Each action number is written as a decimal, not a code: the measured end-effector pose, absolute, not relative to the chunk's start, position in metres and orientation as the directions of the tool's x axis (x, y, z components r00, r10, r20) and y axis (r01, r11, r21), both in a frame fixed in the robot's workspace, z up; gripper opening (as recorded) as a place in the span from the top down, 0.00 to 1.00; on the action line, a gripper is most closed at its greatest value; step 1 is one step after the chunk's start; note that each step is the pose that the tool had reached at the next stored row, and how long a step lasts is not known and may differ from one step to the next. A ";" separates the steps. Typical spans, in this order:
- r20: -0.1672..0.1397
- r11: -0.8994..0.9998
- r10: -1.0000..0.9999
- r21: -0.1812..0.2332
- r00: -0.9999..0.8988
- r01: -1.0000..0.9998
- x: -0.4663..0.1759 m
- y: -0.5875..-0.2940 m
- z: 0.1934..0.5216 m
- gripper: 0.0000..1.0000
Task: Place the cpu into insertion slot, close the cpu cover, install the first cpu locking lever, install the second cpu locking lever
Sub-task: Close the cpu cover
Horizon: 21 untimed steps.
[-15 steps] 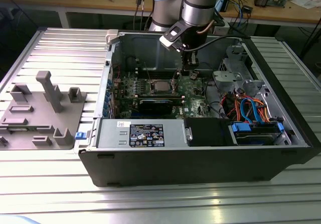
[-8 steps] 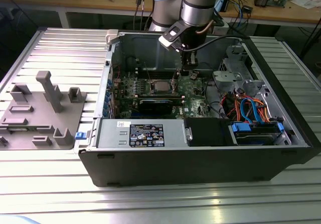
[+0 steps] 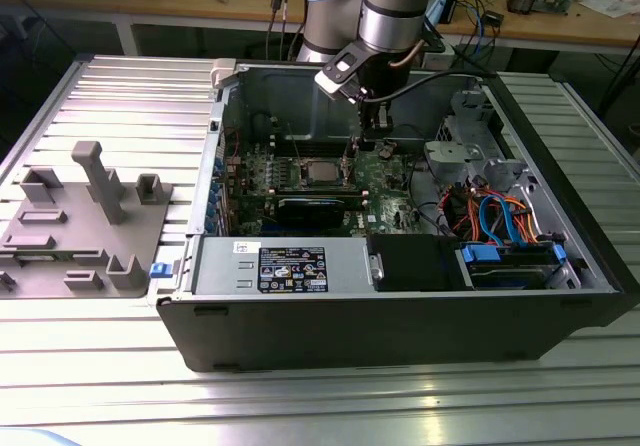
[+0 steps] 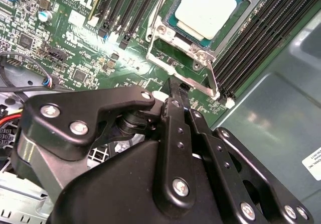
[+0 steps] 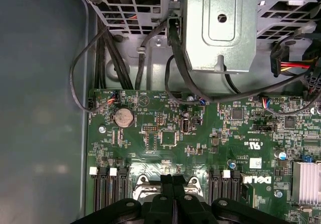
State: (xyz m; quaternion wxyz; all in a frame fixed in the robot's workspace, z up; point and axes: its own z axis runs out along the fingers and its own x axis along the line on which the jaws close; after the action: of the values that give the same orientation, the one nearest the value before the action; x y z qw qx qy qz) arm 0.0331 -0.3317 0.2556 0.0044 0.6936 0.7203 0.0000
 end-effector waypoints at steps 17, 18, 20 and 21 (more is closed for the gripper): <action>-0.006 0.038 0.999 0.006 -0.038 0.999 0.029 -0.332 0.255 0.89; -0.006 0.038 0.999 0.006 -0.038 0.999 0.029 -0.332 0.255 0.89; -0.006 0.038 0.999 0.006 -0.038 0.999 0.028 -0.332 0.255 0.89; -0.006 0.038 0.999 0.006 -0.038 0.999 0.028 -0.332 0.255 0.89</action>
State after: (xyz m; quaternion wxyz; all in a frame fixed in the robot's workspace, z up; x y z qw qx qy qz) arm 0.0282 -0.3317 0.2553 0.0044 0.6936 0.7203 0.0000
